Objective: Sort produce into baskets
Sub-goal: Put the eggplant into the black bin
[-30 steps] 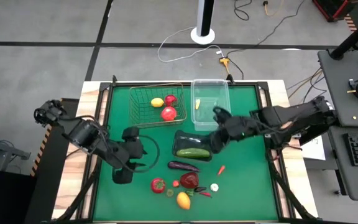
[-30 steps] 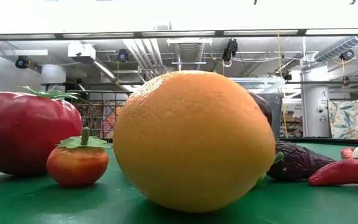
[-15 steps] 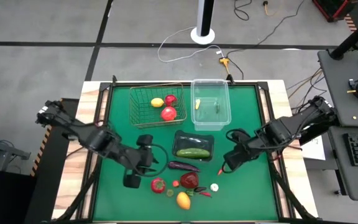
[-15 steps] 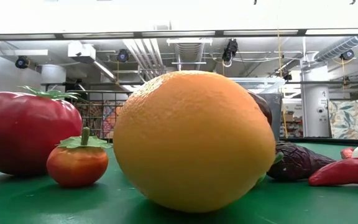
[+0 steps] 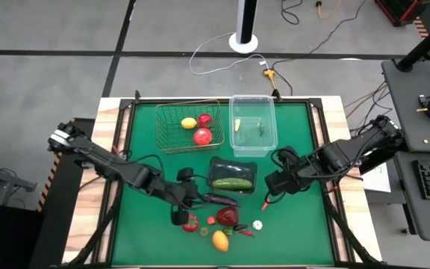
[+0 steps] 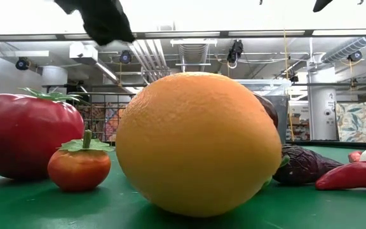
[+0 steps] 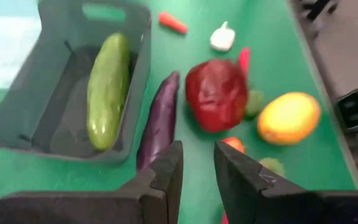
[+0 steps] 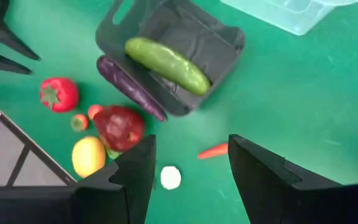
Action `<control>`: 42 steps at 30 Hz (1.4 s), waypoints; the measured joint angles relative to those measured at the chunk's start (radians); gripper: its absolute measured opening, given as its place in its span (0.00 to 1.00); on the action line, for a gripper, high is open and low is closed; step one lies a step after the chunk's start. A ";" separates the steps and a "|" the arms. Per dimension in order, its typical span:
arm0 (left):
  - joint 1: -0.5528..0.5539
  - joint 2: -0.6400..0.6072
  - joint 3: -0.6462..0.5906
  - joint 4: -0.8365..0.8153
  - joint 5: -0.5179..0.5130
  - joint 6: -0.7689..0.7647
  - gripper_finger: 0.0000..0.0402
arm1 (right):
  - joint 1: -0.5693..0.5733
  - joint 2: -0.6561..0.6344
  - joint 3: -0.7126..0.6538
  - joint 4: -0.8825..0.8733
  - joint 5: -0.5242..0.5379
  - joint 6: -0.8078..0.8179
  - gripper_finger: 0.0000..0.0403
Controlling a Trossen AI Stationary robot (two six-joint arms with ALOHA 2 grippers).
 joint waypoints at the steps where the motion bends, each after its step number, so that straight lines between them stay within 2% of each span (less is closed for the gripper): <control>1: 0.001 0.018 0.000 0.007 -0.001 0.001 0.19 | 0.000 0.000 0.000 0.000 0.007 0.001 0.48; 9: 0.007 0.142 -0.005 0.065 0.001 0.008 0.19 | 0.000 0.000 0.000 0.002 0.025 0.000 0.48; 14: 0.014 0.175 -0.005 0.094 0.000 0.008 0.20 | 0.000 0.000 0.000 0.002 0.025 0.001 0.48; 18: 0.017 0.200 -0.007 0.093 -0.006 0.008 0.25 | 0.000 0.000 0.000 0.003 0.025 0.003 0.48; 24: 0.017 0.227 -0.007 0.089 -0.076 -0.008 0.38 | 0.000 0.000 0.000 0.002 0.025 0.004 0.48; 31: 0.020 0.230 -0.009 0.086 -0.088 0.002 0.52 | 0.000 0.000 -0.001 0.002 0.025 0.004 0.48; 42: 0.020 0.286 -0.013 0.106 -0.090 0.001 0.55 | -0.012 0.000 -0.001 0.001 0.026 0.003 0.48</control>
